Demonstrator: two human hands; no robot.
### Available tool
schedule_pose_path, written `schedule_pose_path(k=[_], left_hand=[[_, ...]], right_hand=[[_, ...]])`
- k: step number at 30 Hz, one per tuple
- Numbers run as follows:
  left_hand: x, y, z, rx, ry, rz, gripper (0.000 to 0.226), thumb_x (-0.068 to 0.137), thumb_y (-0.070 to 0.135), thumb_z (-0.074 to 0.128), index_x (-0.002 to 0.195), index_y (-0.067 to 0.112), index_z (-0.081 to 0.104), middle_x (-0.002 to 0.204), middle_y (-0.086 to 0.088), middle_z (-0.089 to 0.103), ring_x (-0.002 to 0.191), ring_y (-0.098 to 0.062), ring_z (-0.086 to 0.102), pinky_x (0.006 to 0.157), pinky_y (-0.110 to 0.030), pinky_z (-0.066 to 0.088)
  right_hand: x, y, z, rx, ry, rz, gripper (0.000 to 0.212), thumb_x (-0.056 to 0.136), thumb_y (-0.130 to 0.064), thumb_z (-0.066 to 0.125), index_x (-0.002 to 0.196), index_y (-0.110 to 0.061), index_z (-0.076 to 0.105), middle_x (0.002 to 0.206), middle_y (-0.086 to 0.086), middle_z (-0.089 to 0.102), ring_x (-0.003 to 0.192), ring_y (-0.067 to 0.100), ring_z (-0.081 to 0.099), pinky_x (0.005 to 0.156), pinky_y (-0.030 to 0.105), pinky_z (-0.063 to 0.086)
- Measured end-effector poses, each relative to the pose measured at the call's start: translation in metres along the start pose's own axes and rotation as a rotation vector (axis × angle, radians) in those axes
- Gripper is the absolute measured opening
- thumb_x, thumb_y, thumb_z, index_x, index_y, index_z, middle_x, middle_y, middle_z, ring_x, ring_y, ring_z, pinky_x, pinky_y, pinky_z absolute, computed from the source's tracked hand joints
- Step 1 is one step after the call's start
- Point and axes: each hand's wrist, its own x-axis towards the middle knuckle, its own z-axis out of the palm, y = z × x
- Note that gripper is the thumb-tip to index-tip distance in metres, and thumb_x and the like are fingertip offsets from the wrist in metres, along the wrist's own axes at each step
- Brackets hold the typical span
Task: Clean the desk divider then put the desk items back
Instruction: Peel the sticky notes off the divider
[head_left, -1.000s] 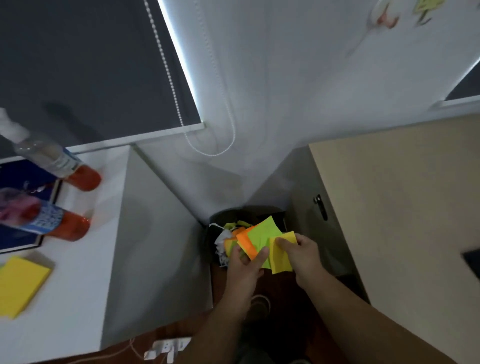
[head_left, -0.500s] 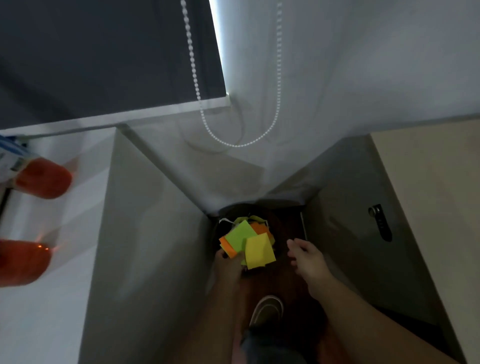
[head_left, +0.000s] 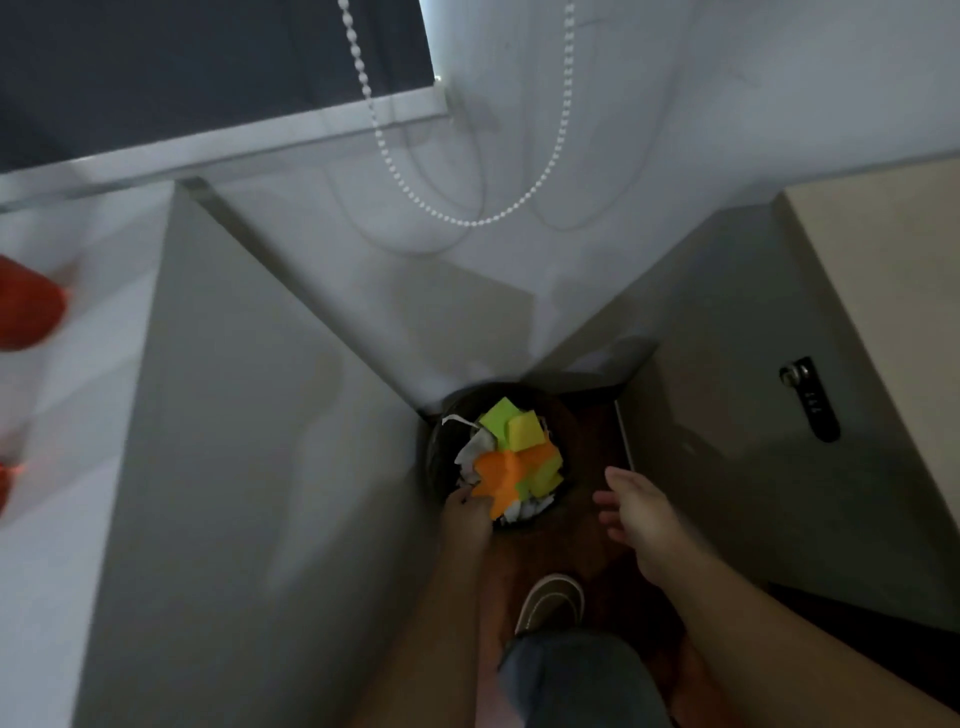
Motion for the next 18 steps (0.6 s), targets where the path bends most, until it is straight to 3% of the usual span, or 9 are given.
schedule_pose_path(k=[4, 9, 15, 18], left_hand=[[-0.058, 0.037, 0.002, 0.08, -0.053, 0.067, 0.027, 0.084, 0.023, 0.063, 0.111, 0.019, 0.064, 0.099, -0.005, 0.063, 0.086, -0.021, 0.062, 0.08, -0.036, 0.049], [-0.149, 0.094, 0.016, 0.077, -0.174, 0.173, 0.025, 0.087, 0.02, 0.064, 0.112, 0.017, 0.064, 0.096, 0.001, 0.065, 0.091, -0.021, 0.064, 0.073, -0.028, 0.047], [-0.241, 0.145, 0.053, 0.199, -0.379, 0.329, 0.015, 0.09, 0.014, 0.059, 0.101, 0.024, 0.064, 0.096, 0.0, 0.073, 0.087, -0.015, 0.066, 0.084, -0.029, 0.051], [-0.291, 0.161, 0.088, 0.326, -0.559, 0.444, 0.017, 0.092, 0.012, 0.054, 0.103, 0.022, 0.063, 0.098, -0.001, 0.073, 0.083, -0.012, 0.066, 0.069, -0.02, 0.047]], right_hand=[[-0.04, -0.015, -0.011, 0.048, -0.019, -0.002, 0.035, 0.099, -0.031, 0.041, 0.131, -0.018, 0.05, 0.114, 0.008, 0.059, 0.099, 0.023, 0.055, 0.085, 0.038, 0.044], [-0.099, -0.05, -0.043, 0.177, 0.02, -0.031, 0.035, 0.098, -0.03, 0.042, 0.128, -0.019, 0.054, 0.107, 0.007, 0.064, 0.088, 0.02, 0.057, 0.068, 0.031, 0.045], [-0.183, -0.082, -0.106, 0.367, 0.011, -0.225, 0.024, 0.097, -0.021, 0.046, 0.116, -0.014, 0.059, 0.088, 0.007, 0.066, 0.068, 0.016, 0.055, 0.059, 0.026, 0.04], [-0.227, -0.08, -0.153, 0.559, 0.086, -0.321, 0.021, 0.097, -0.014, 0.045, 0.113, -0.011, 0.058, 0.084, 0.008, 0.065, 0.065, 0.017, 0.055, 0.057, 0.026, 0.04]])
